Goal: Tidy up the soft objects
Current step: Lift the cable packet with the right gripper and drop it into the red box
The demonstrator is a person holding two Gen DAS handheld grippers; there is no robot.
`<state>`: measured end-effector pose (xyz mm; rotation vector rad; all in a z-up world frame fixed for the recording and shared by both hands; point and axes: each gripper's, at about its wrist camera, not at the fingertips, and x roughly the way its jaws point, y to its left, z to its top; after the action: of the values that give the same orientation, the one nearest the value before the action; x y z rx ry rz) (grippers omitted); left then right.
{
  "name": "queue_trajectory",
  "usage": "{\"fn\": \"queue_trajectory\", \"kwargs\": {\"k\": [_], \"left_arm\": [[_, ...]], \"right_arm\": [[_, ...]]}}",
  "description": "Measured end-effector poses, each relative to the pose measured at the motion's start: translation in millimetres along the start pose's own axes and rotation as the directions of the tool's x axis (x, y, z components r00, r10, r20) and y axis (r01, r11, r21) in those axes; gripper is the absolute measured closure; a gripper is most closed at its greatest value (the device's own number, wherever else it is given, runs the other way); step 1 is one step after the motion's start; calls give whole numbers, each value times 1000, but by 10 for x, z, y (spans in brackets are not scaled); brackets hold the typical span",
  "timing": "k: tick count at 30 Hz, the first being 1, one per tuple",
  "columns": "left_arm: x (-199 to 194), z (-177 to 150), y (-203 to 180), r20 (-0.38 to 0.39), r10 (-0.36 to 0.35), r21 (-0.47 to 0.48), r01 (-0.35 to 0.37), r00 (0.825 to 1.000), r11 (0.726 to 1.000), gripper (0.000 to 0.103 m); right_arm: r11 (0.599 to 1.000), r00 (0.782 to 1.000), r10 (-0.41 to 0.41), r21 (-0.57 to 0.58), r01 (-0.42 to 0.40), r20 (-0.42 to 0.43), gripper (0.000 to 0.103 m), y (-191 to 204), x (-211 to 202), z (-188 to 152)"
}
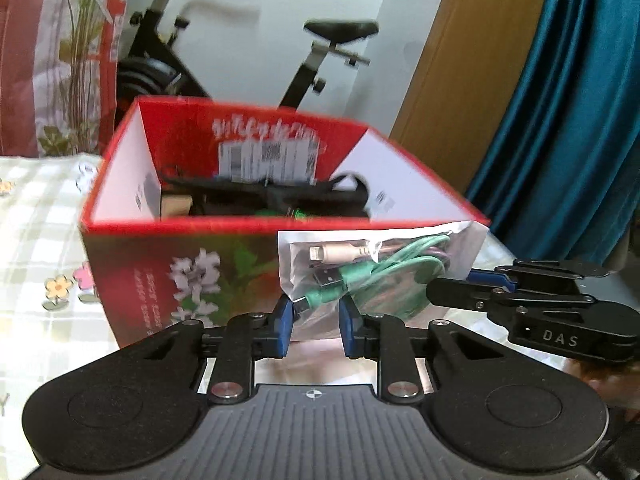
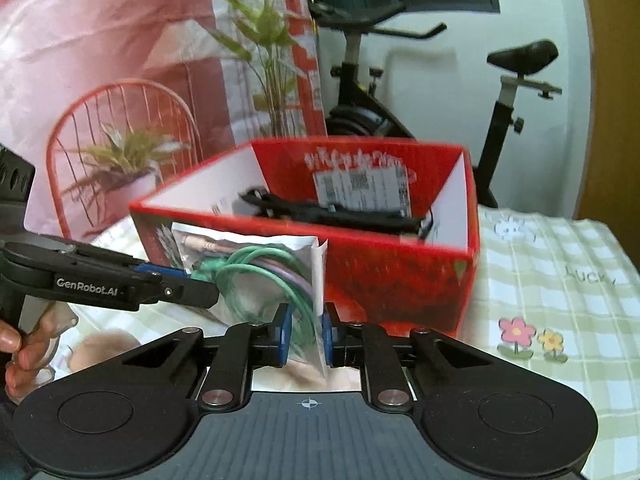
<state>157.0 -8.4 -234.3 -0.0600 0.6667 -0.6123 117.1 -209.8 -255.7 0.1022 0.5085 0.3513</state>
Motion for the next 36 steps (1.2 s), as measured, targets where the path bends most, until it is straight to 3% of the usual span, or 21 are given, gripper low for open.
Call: {"fn": "queue_trajectory", "kwargs": {"k": [4, 9, 16, 28, 36], "left_arm": [[-263, 185, -54, 62, 2, 11, -2, 998, 1000, 77], [-409, 540, 22, 129, 1, -44, 4, 992, 999, 77], [-197, 964, 157, 139, 25, -69, -15, 990, 998, 77], [507, 1074, 355, -33, 89, -80, -91, 995, 993, 75], [763, 1015, 364, -154, 105, -30, -110, 982, 993, 75]], "right_arm": [[1000, 998, 25, 5, -26, 53, 88, 50, -161, 243], [998, 993, 52, 30, -56, 104, 88, 52, -204, 645], [991, 994, 54, 114, -65, 93, 88, -166, 145, 1111], [982, 996, -11, 186, 27, -84, 87, -443, 1027, 1073], [973, 981, -48, 213, 89, -190, 86, -504, 1303, 891]]}}
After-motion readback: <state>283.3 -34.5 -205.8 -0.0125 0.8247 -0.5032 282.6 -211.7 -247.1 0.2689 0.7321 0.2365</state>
